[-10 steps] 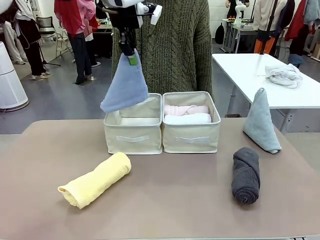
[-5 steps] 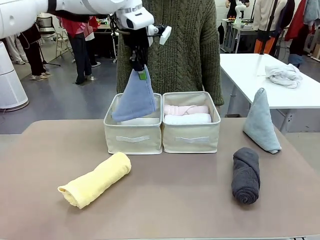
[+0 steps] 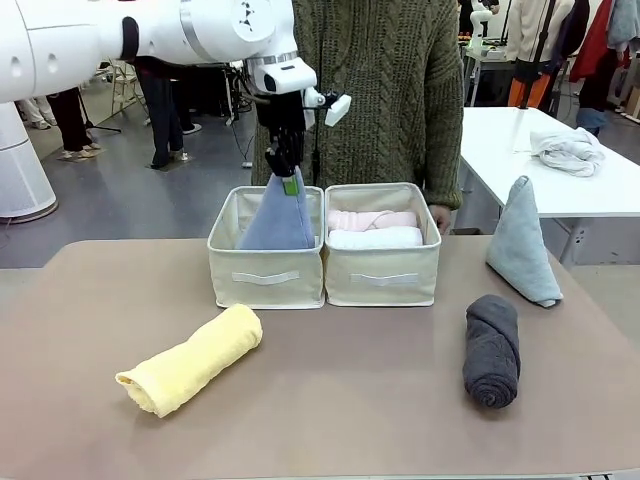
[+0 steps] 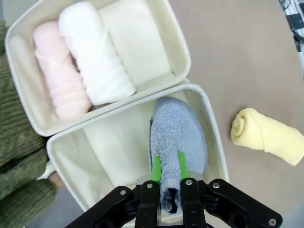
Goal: Sort the towels based on their folding style.
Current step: Pick up one triangle-folded towel and place it in the left Fabric basket, then pick up another triangle-folded towel from the table and place it in the left Fabric basket.
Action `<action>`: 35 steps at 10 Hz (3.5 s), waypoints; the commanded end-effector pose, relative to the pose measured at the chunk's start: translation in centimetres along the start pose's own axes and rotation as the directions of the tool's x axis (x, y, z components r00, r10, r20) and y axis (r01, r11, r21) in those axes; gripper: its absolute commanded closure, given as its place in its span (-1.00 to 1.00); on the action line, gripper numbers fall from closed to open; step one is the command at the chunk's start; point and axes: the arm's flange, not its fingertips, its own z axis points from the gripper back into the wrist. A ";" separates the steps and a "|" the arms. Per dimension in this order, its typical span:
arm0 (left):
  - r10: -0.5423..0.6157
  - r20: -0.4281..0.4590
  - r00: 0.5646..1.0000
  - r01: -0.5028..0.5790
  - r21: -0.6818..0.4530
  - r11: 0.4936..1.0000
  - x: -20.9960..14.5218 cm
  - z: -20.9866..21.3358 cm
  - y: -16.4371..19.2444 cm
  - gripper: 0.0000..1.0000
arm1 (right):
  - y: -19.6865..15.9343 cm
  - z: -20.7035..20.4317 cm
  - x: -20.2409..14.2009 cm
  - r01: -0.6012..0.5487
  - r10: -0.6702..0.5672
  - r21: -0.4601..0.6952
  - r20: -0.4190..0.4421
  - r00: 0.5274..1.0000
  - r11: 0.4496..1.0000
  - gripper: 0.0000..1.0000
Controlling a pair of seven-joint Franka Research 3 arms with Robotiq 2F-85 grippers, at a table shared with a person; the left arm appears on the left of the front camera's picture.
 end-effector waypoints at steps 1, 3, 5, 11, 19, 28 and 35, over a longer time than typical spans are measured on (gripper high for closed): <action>-0.046 -0.010 0.999 0.046 -0.062 0.997 0.6 -1.9 0.7 0.73 | 0.0 0.0 0.0 -0.004 0.004 0.007 0.007 1.000 1.000 -1.00; -0.054 -0.030 0.998 0.049 -0.150 0.987 0.8 -5.0 1.2 0.73 | 0.0 0.0 0.0 -0.004 0.004 0.007 0.007 1.000 1.000 -1.00; -0.065 -0.027 0.998 0.059 -0.184 0.981 0.8 -5.7 1.4 0.73 | 0.0 0.0 0.0 -0.004 0.004 0.007 0.007 1.000 1.000 -1.00; -0.080 -0.019 0.997 0.075 -0.186 0.980 0.7 -5.3 1.2 -0.87 | 0.0 0.0 0.0 -0.004 0.004 0.007 0.007 1.000 1.000 -1.00; 0.112 0.126 0.986 -0.133 0.175 0.976 -14.2 11.7 -14.6 -1.00 | 0.0 0.0 0.0 -0.004 0.004 0.007 0.007 1.000 1.000 -1.00; 0.410 0.355 0.840 -0.494 0.189 0.849 -32.6 17.9 -27.4 -1.00 | 0.0 0.0 0.0 -0.004 0.004 0.007 0.007 1.000 1.000 -1.00; 0.513 0.475 0.715 -0.621 0.094 0.778 -40.9 15.5 -32.8 -1.00 | 0.0 0.0 0.0 -0.004 0.004 0.007 0.007 1.000 1.000 -1.00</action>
